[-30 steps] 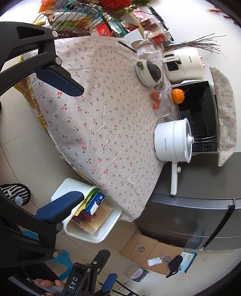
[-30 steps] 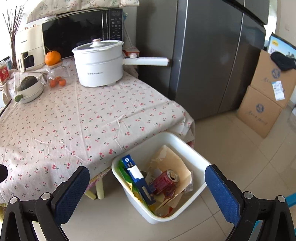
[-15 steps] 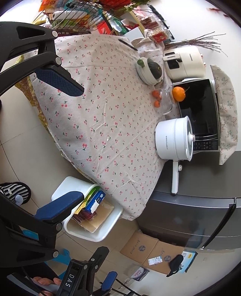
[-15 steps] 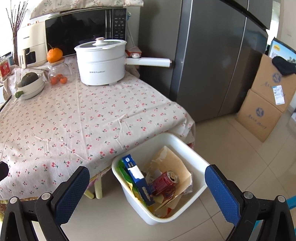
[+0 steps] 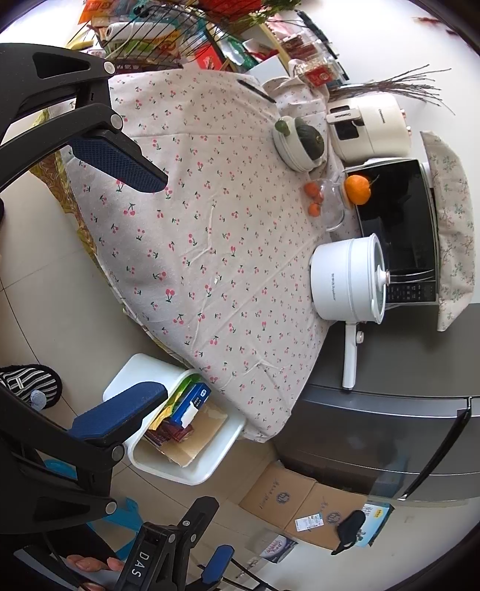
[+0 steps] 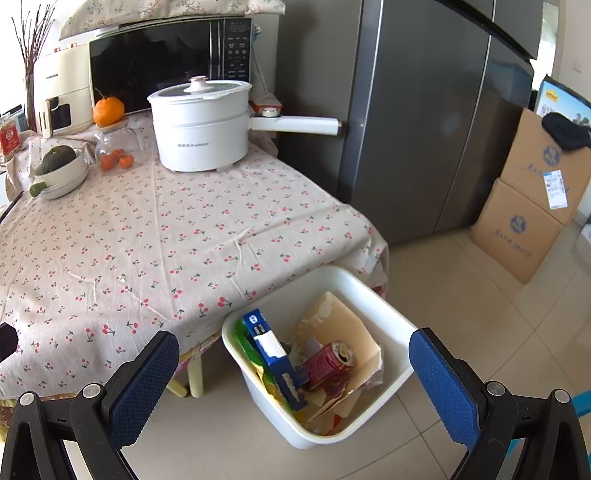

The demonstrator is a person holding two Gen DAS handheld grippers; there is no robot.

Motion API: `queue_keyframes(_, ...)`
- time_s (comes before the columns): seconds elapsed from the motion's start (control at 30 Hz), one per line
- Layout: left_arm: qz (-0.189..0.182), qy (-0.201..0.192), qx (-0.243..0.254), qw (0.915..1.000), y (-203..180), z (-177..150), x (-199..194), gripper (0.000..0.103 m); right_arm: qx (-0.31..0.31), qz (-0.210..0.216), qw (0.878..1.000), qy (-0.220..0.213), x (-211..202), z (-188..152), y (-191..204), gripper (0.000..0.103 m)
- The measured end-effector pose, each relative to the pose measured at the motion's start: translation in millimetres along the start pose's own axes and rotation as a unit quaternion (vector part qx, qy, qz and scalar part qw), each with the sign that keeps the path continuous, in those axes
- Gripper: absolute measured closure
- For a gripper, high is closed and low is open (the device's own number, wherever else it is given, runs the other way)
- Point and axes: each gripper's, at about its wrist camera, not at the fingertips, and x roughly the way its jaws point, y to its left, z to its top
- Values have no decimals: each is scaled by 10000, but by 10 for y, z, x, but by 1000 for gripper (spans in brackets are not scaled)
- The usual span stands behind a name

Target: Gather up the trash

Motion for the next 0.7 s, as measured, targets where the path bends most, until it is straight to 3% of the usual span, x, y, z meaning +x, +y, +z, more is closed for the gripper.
queue_keyframes(0.7,-47,33,-79,10000,69,32,-1,0,19,-12,10000,-6,0,8,-39,1)
